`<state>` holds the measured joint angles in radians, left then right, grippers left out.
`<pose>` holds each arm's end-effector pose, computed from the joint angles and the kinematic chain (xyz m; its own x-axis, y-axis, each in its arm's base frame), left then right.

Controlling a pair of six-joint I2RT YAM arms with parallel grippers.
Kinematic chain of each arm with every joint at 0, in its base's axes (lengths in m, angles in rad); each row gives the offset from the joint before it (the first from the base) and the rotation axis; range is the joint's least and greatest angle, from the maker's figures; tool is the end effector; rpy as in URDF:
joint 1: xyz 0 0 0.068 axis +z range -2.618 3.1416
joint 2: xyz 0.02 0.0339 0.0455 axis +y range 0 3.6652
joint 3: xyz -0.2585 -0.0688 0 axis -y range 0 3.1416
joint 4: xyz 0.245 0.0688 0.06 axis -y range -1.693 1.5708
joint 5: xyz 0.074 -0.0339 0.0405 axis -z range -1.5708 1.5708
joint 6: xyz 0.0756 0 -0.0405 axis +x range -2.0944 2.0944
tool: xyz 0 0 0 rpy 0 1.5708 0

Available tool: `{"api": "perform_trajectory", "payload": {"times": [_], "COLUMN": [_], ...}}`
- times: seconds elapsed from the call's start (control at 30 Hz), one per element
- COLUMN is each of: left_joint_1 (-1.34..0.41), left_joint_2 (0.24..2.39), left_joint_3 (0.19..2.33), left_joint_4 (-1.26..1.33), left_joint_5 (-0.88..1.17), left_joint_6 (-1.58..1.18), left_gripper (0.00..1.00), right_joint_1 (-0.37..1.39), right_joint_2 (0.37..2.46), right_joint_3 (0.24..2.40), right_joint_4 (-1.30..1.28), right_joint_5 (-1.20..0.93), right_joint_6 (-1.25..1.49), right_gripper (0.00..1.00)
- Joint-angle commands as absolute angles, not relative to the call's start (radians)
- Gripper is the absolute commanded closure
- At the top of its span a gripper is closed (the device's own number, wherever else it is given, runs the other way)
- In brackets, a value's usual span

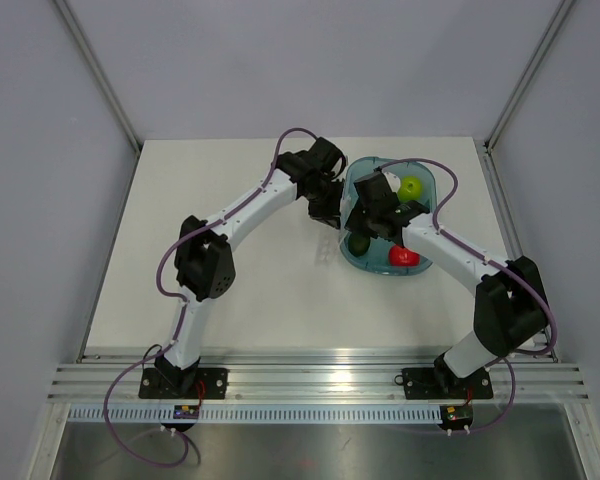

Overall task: Place the food in the zip-top bag and seal the zipper
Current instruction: Open the zipper of the food storage bag.

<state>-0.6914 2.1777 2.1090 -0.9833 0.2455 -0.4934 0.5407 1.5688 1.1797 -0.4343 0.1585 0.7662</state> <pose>0.3650 -0.3260 0.2409 -0.9261 0.1702 -0.3367 0.3096 0.8527 -0.4207 0.3233 0.1802 0.2255 -0.7418 0.3533 -0.5701 0.1361 0.9116 0.3879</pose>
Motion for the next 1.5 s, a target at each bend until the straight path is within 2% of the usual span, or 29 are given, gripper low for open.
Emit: {"api": "perform_trajectory", "payload": {"times": [0.0, 0.1, 0.13, 0.2, 0.27, 0.3, 0.47, 0.5, 0.73, 1.03, 1.47], "left_joint_1": [-0.684, -0.684, -0.684, -0.684, -0.684, -0.683, -0.683, -0.683, -0.669, -0.618, -0.617], "left_joint_2": [2.106, 2.103, 2.105, 2.103, 2.097, 2.092, 2.082, 2.082, 2.037, 1.911, 1.908], "left_joint_3": [2.095, 2.083, 2.082, 2.072, 2.054, 2.036, 2.02, 2.019, 1.968, 1.924, 1.888], "left_joint_4": [-0.95, -0.948, -0.951, -0.956, -0.947, -0.94, -0.925, -0.927, -0.927, -0.922, -0.89], "left_joint_5": [0.25, 0.258, 0.261, 0.253, 0.252, 0.252, 0.245, 0.247, 0.241, 0.202, 0.221], "left_joint_6": [-0.48, -0.472, -0.471, -0.466, -0.465, -0.468, -0.472, -0.472, -0.463, -0.46, -0.465], "left_gripper": [1.0, 1.0, 0.95, 0.68, 0.67, 0.67, 0.98, 0.99, 1.0, 1.0, 1.0], "right_joint_1": [0.548, 0.549, 0.548, 0.549, 0.549, 0.549, 0.549, 0.549, 0.54, 0.511, 0.511], "right_joint_2": [1.557, 1.559, 1.557, 1.555, 1.554, 1.555, 1.56, 1.56, 1.58, 1.614, 1.683], "right_joint_3": [1.204, 1.209, 1.207, 1.207, 1.207, 1.21, 1.212, 1.21, 1.219, 1.247, 1.301], "right_joint_4": [-0.41, -0.413, -0.413, -0.411, -0.41, -0.408, -0.411, -0.413, -0.437, -0.428, -0.417], "right_joint_5": [0.192, 0.202, 0.202, 0.202, 0.204, 0.203, 0.204, 0.206, 0.242, 0.19, 0.161], "right_joint_6": [0.781, 0.775, 0.775, 0.781, 0.782, 0.782, 0.787, 0.79, 0.762, 0.749, 0.765], "right_gripper": [1.0, 1.0, 1.0, 1.0, 1.0, 1.0, 1.0, 1.0, 1.0, 1.0, 0.98]}}
